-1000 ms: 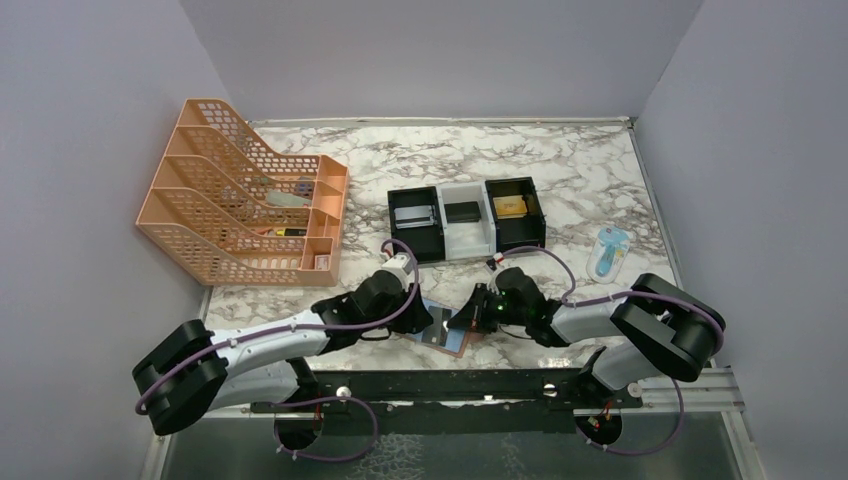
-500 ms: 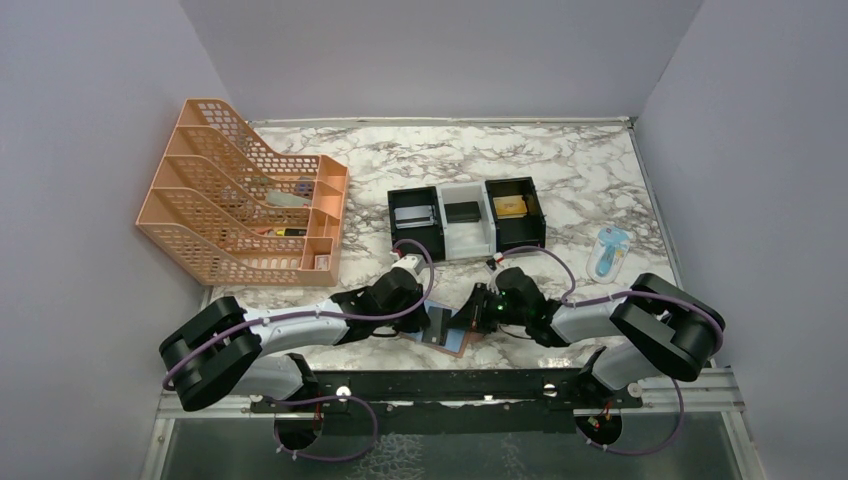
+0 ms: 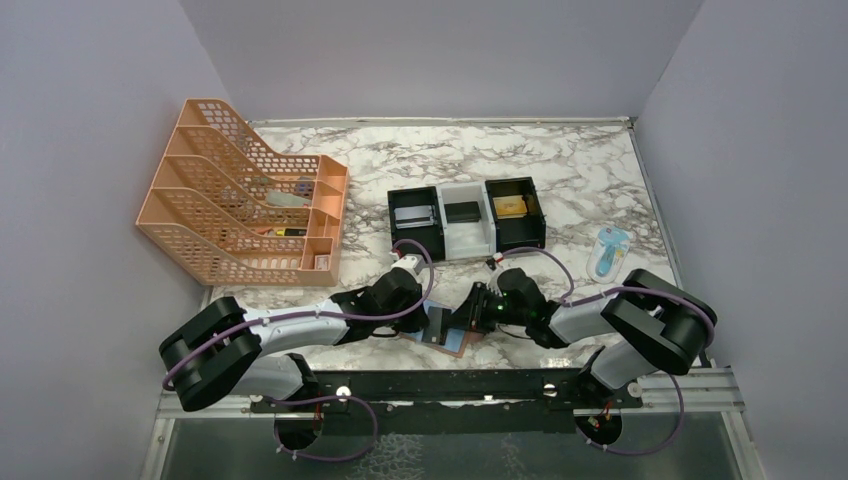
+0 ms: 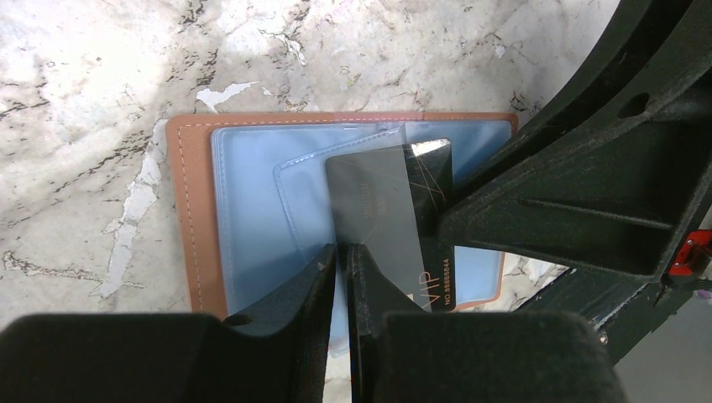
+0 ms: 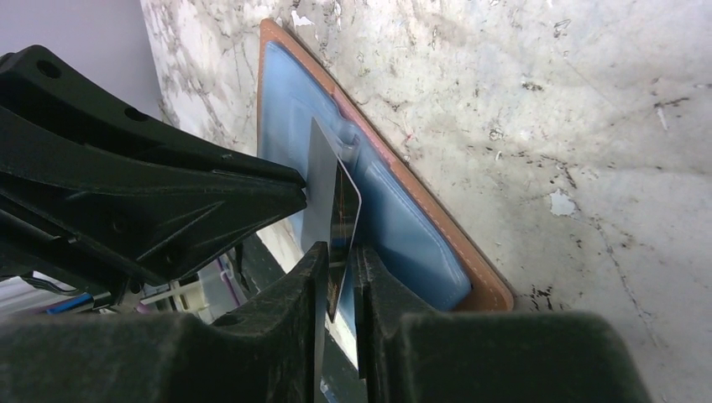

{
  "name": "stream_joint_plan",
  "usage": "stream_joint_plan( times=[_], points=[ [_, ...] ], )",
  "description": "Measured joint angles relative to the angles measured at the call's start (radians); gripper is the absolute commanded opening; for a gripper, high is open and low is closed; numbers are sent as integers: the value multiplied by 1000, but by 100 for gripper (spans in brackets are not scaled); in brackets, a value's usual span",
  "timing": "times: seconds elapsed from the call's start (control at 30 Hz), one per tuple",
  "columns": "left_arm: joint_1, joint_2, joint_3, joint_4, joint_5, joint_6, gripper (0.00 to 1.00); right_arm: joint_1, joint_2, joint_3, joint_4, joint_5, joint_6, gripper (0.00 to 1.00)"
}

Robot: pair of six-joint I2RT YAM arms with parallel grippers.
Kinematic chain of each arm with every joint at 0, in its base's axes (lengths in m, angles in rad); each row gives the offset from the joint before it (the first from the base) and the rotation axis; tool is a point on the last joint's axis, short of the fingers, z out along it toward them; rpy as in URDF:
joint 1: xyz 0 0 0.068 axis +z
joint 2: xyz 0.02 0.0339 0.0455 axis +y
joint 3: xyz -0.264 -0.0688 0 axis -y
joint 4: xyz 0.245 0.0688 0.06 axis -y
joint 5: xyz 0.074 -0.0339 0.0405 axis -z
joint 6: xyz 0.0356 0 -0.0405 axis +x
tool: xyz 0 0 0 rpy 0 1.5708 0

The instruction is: Take the credit cards out of the card holder

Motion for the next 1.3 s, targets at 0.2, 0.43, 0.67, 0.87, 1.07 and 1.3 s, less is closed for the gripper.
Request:
stream_joint_plan(
  times=[0.2, 0.43, 0.67, 0.87, 1.07, 1.3],
  points=[
    [0, -1, 0, -2, -2, 0, 14, 0, 0, -1, -1, 0, -15, 3],
    [0, -3, 0, -6, -5, 0, 14, -18, -15, 0, -17, 0, -41, 1],
    [-2, -3, 0, -6, -8, 1, 13, -33, -54, 0, -68, -7, -68, 4],
    [-2, -3, 0, -6, -8, 1, 13, -33, -59, -1, -72, -21, -63, 19],
    [-2, -2, 0, -5, -7, 2, 13, -37, 6, -13, 32, -63, -32, 22],
    [-2, 3, 2, -3, -6, 2, 12, -39, 97, -47, 197, -103, 23, 2]
  ],
)
